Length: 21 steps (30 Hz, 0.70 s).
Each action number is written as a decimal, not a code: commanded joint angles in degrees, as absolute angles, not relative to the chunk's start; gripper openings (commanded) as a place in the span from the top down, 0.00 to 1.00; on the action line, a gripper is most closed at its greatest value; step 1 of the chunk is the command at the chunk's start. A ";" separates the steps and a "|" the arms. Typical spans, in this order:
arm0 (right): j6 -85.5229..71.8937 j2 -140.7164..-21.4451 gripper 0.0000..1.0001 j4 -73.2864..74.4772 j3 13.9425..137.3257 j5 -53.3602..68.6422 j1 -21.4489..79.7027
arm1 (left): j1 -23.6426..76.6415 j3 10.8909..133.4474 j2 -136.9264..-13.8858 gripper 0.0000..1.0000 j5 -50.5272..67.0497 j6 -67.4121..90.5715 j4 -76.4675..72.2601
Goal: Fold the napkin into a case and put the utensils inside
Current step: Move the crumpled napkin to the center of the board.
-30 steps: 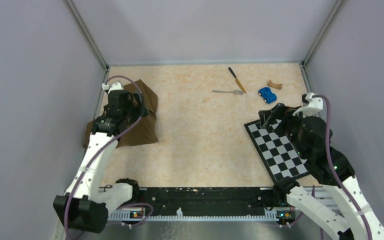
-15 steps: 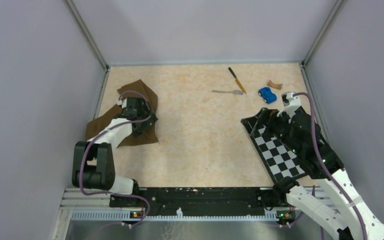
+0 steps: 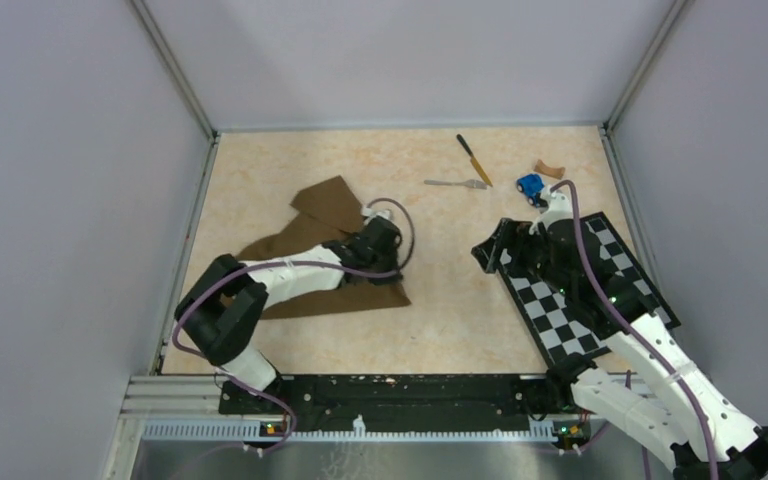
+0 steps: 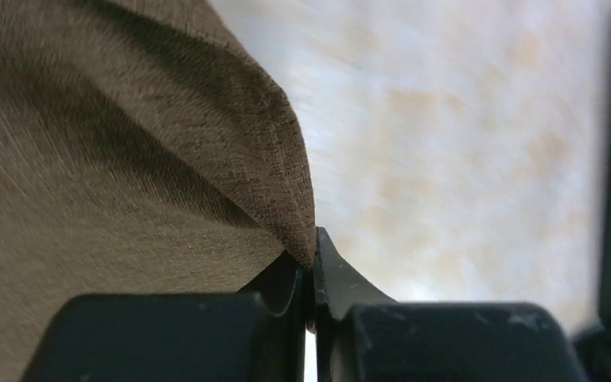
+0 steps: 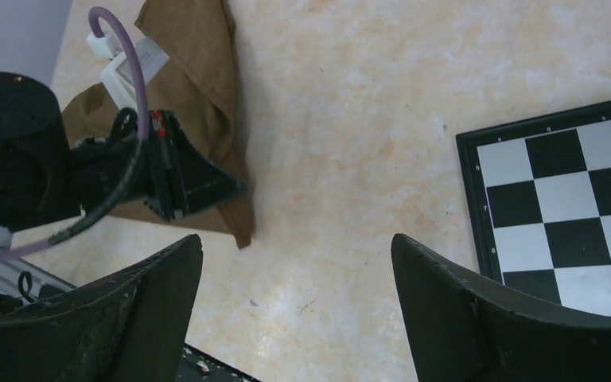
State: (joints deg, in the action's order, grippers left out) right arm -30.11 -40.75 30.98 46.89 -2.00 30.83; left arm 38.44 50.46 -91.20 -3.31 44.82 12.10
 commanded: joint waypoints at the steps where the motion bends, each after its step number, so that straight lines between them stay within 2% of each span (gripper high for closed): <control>1: -30.70 -41.88 0.12 28.61 44.91 -2.88 30.41 | 48.33 57.79 -94.74 0.85 0.50 47.97 10.09; 4: -31.90 -44.42 0.12 28.21 42.95 -0.38 30.16 | 48.44 60.92 -94.61 0.42 8.29 44.85 13.86; 8: -33.75 -47.85 0.14 24.85 38.42 8.15 29.71 | 48.15 55.40 -82.33 0.03 5.37 40.24 14.88; 14: -37.43 -53.29 0.21 14.24 30.05 17.95 29.66 | 42.94 47.91 -61.06 0.01 -4.63 37.24 26.15; 16: -37.36 -58.05 0.27 13.75 29.90 19.58 29.70 | 39.93 46.75 -57.49 0.01 -7.74 37.73 31.77; 19: -37.51 -61.88 0.36 12.91 30.17 17.06 30.34 | 34.26 44.21 -52.75 0.01 -11.35 41.38 38.99; 21: -36.79 -63.86 0.38 13.61 31.48 12.46 32.71 | 30.86 41.98 -51.66 0.01 -12.62 45.06 41.04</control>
